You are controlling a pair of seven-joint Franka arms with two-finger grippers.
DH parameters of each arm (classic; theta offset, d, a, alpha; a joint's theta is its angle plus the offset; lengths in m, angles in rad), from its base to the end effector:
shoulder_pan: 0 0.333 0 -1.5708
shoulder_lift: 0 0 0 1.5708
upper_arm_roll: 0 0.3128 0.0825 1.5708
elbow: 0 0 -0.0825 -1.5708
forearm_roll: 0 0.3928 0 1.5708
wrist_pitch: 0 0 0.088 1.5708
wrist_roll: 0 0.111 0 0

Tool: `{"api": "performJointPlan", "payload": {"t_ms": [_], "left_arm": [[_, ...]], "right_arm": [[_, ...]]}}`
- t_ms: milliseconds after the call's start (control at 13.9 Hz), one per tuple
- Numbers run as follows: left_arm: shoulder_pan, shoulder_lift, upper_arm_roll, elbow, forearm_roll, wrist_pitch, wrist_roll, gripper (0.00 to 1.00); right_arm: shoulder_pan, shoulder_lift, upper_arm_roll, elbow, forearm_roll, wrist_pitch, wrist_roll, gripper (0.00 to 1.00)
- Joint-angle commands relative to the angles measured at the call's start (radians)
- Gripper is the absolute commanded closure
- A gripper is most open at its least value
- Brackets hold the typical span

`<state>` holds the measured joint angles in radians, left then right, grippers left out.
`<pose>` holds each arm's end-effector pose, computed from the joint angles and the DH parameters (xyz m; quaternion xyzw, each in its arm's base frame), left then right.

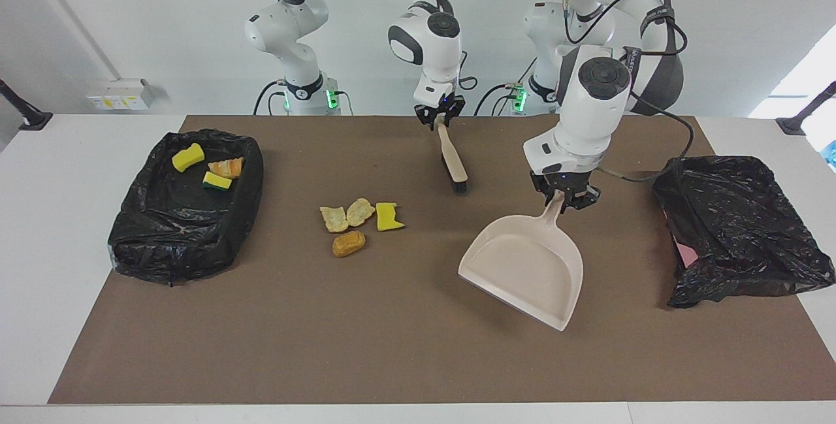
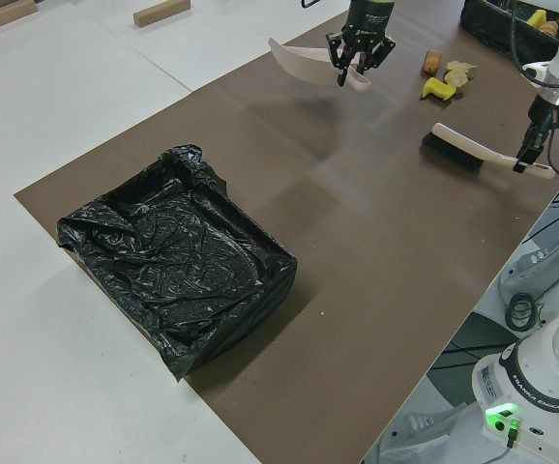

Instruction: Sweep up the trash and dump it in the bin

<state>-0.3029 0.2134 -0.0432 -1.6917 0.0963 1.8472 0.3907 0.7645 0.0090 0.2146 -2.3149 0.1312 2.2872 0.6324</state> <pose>0.5927 -0.2034 0.4548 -0.9265 0.3728 0.0297 0.0407 0.2829 0.4271 0.3227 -0.9903 -0.1288 0.0484 0.0212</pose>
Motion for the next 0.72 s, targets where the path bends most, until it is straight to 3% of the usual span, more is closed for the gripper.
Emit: {"api": "performJointPlan", "payload": {"t_ms": [0,144,215,359,431,646], "left_arm": [[0.042,-0.061,-0.007,-0.087,0.014,-0.003,0.178,1.0],[0.083,-0.074,-0.007,-0.117,0.013,0.003,0.311,1.0],[0.108,-0.081,-0.007,-0.132,0.014,0.006,0.373,1.0],[0.155,-0.089,-0.007,-0.161,0.014,0.023,0.506,1.0],[0.169,-0.092,-0.007,-0.175,0.014,0.038,0.558,1.0],[0.191,-0.1,-0.007,-0.213,0.032,0.069,0.678,1.0]], "right_arm": [[-0.016,0.002,0.008,0.0,0.001,0.008,-0.03,0.43],[-0.016,0.002,0.008,0.002,0.001,0.008,-0.031,0.44],[-0.014,0.002,0.006,0.003,-0.001,0.008,-0.036,0.54],[-0.013,0.003,0.006,0.009,-0.002,0.006,-0.037,0.93],[-0.013,0.008,0.006,0.014,-0.008,0.006,-0.03,1.0],[-0.013,0.019,0.003,0.037,-0.016,0.003,-0.017,1.0]]}}
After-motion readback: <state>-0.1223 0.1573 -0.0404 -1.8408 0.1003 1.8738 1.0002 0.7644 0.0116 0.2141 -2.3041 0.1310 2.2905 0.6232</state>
